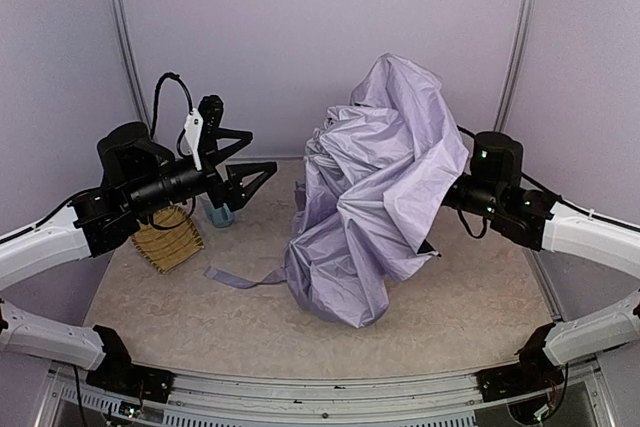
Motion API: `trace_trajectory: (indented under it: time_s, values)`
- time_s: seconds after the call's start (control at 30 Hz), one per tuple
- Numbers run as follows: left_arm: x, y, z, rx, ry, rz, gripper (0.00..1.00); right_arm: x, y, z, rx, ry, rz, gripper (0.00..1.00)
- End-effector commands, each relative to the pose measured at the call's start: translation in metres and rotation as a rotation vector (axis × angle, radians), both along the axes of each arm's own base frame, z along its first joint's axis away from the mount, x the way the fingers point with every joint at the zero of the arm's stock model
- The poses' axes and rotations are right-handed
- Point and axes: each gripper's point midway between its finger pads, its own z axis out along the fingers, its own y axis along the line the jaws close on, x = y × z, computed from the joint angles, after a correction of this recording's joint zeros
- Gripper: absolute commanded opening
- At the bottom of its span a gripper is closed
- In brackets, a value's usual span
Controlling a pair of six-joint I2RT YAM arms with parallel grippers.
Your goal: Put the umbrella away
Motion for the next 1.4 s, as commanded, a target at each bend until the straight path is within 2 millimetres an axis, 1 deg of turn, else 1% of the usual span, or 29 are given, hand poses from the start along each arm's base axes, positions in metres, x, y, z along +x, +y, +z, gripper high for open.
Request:
trace_trajectory:
  time_s: [0.0, 0.07, 0.17, 0.3, 0.43, 0.47, 0.5, 0.53, 0.57, 0.63, 0.67, 0.73, 0.83, 0.9, 1.0, 1.1, 1.17, 1.23, 1.3, 1.37]
  values:
    - [-0.003, -0.003, 0.007, 0.005, -0.047, -0.014, 0.9, 0.01, -0.016, 0.059, 0.0, -0.135, -0.107, 0.0]
    - [-0.002, -0.002, 0.01, 0.003, -0.058, -0.004, 0.9, 0.019, -0.024, 0.08, 0.018, -0.185, -0.159, 0.0]
    - [-0.001, 0.001, 0.014, 0.001, -0.066, 0.009, 0.9, 0.04, -0.042, 0.116, 0.058, -0.253, -0.247, 0.0]
    - [0.001, 0.005, 0.017, 0.001, -0.07, 0.036, 0.9, 0.077, -0.064, 0.16, 0.051, -0.362, -0.387, 0.0]
    - [0.008, 0.01, 0.016, 0.009, -0.076, 0.083, 0.9, 0.108, -0.074, 0.207, 0.004, -0.511, -0.534, 0.0]
    - [0.009, 0.011, 0.015, 0.011, -0.074, 0.091, 0.9, 0.114, -0.073, 0.214, -0.005, -0.537, -0.555, 0.0]
    - [0.009, 0.011, 0.016, 0.011, -0.075, 0.094, 0.9, 0.119, -0.071, 0.216, -0.022, -0.554, -0.559, 0.0]
    - [0.009, 0.012, 0.015, 0.009, -0.073, 0.097, 0.9, 0.123, -0.067, 0.213, -0.044, -0.563, -0.555, 0.0]
    - [0.008, 0.014, 0.015, 0.007, -0.072, 0.1, 0.9, 0.127, -0.063, 0.204, -0.069, -0.559, -0.541, 0.0]
    - [0.006, 0.016, 0.014, 0.003, -0.073, 0.099, 0.9, 0.134, -0.054, 0.179, -0.109, -0.516, -0.51, 0.0]
    - [0.005, 0.017, 0.014, 0.001, -0.073, 0.1, 0.9, 0.136, -0.049, 0.159, -0.13, -0.476, -0.486, 0.0]
    - [0.004, 0.019, 0.012, 0.006, -0.07, 0.106, 0.91, 0.133, -0.042, 0.126, -0.159, -0.412, -0.432, 0.0]
    - [0.005, 0.021, 0.009, 0.02, -0.068, 0.116, 0.91, 0.117, -0.021, 0.063, -0.247, -0.288, -0.3, 0.0]
    - [0.007, 0.019, 0.006, 0.03, -0.062, 0.116, 0.91, 0.103, -0.008, 0.018, -0.296, -0.175, -0.225, 0.0]
    - [0.007, 0.016, -0.003, 0.04, -0.04, 0.103, 0.91, 0.072, 0.01, -0.051, -0.352, 0.006, -0.111, 0.0]
    - [0.004, 0.01, -0.022, 0.058, -0.014, 0.066, 0.91, 0.037, 0.022, -0.115, -0.386, 0.161, -0.021, 0.0]
    - [0.006, 0.007, -0.035, 0.07, 0.012, 0.063, 0.91, 0.013, 0.028, -0.152, -0.411, 0.264, 0.055, 0.0]
    - [0.009, 0.002, -0.049, 0.09, 0.05, 0.054, 0.91, -0.006, 0.034, -0.179, -0.433, 0.37, 0.118, 0.0]
    - [0.01, -0.005, -0.061, 0.106, 0.087, 0.03, 0.9, -0.021, 0.04, -0.198, -0.455, 0.486, 0.17, 0.0]
    - [0.007, -0.012, -0.07, 0.113, 0.112, -0.002, 0.9, -0.031, 0.041, -0.212, -0.478, 0.585, 0.189, 0.0]
